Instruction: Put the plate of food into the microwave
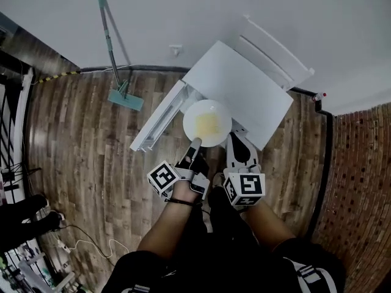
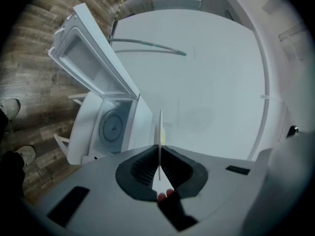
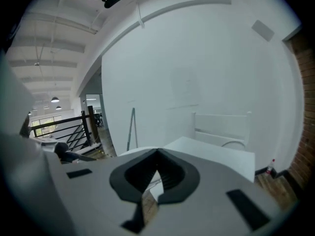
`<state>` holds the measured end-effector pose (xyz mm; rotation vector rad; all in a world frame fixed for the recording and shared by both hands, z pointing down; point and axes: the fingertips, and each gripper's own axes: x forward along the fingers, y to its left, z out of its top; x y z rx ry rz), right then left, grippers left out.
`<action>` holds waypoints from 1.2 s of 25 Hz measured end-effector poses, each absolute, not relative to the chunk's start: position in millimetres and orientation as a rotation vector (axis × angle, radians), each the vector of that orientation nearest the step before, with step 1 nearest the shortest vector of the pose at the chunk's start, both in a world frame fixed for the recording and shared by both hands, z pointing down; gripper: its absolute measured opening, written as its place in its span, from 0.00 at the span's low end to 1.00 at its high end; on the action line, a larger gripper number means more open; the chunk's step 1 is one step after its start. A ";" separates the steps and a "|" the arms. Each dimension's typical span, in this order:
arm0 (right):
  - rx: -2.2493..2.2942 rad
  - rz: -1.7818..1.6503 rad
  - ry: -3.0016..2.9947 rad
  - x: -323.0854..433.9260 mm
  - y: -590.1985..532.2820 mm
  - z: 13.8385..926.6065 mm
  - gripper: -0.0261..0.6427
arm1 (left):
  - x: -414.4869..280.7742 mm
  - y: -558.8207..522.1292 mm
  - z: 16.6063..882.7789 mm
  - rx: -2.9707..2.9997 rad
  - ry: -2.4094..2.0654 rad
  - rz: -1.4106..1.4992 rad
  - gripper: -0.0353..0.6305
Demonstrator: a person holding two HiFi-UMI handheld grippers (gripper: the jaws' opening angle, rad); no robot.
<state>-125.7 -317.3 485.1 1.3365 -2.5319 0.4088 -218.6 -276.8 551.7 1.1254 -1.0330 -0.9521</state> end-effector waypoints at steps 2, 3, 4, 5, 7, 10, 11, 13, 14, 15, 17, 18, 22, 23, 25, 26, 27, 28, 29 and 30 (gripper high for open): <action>1.280 0.413 -2.550 -135.4 -325.6 513.7 0.05 | -222.0 -277.9 580.2 1.108 -1.081 -0.955 0.08; 1.262 0.416 -2.561 -140.3 -330.2 526.8 0.05 | -223.6 -279.3 593.6 1.106 -1.102 -0.954 0.08; 1.251 0.420 -2.574 -145.1 -333.9 538.9 0.05 | -225.0 -281.1 606.0 1.111 -1.117 -0.953 0.08; 1.246 0.422 -2.587 -149.1 -335.9 550.2 0.05 | -226.0 -282.4 617.6 1.121 -1.125 -0.953 0.08; 1.256 0.418 -2.609 -153.2 -334.2 573.3 0.05 | -227.2 -281.4 643.2 1.141 -1.129 -0.952 0.08; 1.317 0.404 -2.628 -151.0 -335.5 620.0 0.05 | -231.8 -283.8 694.8 1.183 -1.130 -0.932 0.08; 1.352 0.404 -2.630 -149.4 -338.5 639.6 0.05 | -233.6 -288.3 713.4 1.202 -1.121 -0.927 0.08; 1.429 0.408 -2.627 -144.6 -341.7 680.8 0.05 | -234.3 -296.4 751.3 1.232 -1.094 -0.908 0.08; 1.456 0.402 -2.628 -142.4 -341.5 700.4 0.05 | -233.7 -298.8 770.6 1.235 -1.081 -0.896 0.08; 1.470 0.388 -2.634 -141.4 -341.1 718.0 0.05 | -233.5 -301.1 788.9 1.234 -1.069 -0.891 0.08; 1.475 0.333 -2.657 -143.1 -341.7 746.3 0.05 | -235.9 -307.9 818.9 1.242 -1.048 -0.901 0.08; 1.477 0.301 -2.667 -144.2 -342.2 757.0 0.05 | -238.0 -312.0 830.6 1.257 -1.041 -0.909 0.08; 1.495 0.201 -2.699 -138.6 -339.9 778.7 0.05 | -242.1 -325.7 855.1 1.323 -1.012 -0.925 0.08; 1.504 0.187 -2.709 -135.3 -337.9 780.1 0.05 | -241.5 -328.1 855.9 1.342 -1.007 -0.914 0.08; 1.527 0.184 -2.719 -127.2 -332.5 783.0 0.05 | -237.8 -333.6 853.5 1.380 -0.991 -0.877 0.08; 1.538 0.191 -2.714 -122.9 -330.2 785.1 0.05 | -235.5 -337.4 852.2 1.397 -0.982 -0.858 0.08; 1.543 0.198 -2.704 -119.3 -328.7 786.7 0.05 | -233.6 -342.5 851.4 1.410 -0.974 -0.841 0.08; 1.541 0.206 -2.697 -116.9 -327.8 787.3 0.05 | -232.2 -348.7 851.3 1.417 -0.967 -0.825 0.07; 1.535 0.216 -2.695 -115.7 -326.3 787.0 0.05 | -230.9 -355.0 851.5 1.416 -0.959 -0.810 0.07; 1.530 0.227 -2.697 -115.2 -323.4 786.6 0.05 | -229.1 -360.6 851.5 1.412 -0.951 -0.791 0.07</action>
